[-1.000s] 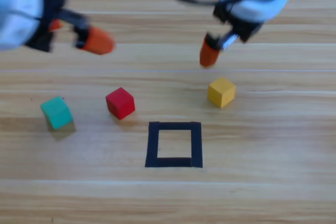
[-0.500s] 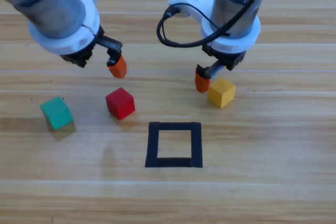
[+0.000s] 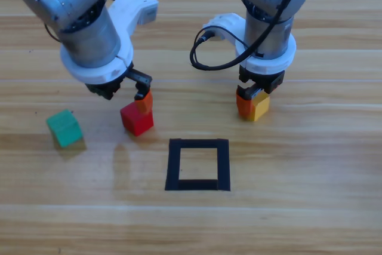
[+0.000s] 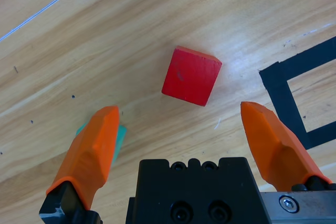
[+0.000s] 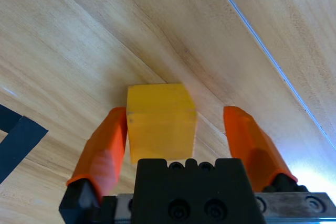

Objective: Stack the blocks in the rectangular block: red at the bottom, yellow in the middle, green on top

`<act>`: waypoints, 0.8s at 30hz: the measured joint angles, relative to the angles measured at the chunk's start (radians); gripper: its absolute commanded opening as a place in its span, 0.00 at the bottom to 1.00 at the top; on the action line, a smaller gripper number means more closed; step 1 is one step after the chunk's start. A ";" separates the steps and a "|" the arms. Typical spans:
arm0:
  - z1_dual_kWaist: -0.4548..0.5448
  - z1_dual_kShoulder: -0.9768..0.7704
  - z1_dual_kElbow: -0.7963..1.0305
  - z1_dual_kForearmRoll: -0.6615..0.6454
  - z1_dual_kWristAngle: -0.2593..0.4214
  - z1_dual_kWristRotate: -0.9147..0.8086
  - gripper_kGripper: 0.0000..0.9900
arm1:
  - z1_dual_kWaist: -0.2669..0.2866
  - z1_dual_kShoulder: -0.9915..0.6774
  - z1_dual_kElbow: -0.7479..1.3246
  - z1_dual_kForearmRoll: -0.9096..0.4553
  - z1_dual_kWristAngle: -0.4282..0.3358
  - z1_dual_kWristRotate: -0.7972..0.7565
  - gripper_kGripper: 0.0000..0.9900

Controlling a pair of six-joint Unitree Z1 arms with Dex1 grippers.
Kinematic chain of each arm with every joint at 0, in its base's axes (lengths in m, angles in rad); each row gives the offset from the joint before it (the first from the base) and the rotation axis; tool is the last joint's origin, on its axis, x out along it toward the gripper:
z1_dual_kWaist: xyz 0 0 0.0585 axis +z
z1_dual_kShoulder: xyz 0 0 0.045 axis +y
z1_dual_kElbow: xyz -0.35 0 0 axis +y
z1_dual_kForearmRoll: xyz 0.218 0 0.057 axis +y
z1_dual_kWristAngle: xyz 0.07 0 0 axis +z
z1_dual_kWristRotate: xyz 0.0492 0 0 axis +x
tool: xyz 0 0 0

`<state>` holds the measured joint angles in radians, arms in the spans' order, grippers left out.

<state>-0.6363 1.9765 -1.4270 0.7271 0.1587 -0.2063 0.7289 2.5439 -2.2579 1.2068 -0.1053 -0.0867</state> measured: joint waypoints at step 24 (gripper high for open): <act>0.000 0.066 0.184 -0.283 -0.021 0.013 0.97 | -0.018 -0.037 0.048 0.091 0.103 0.099 0.00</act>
<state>-0.6361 2.0429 -1.2429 0.4444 0.1382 -0.1930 0.7111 2.5065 -2.2100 1.2976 -0.0022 0.0123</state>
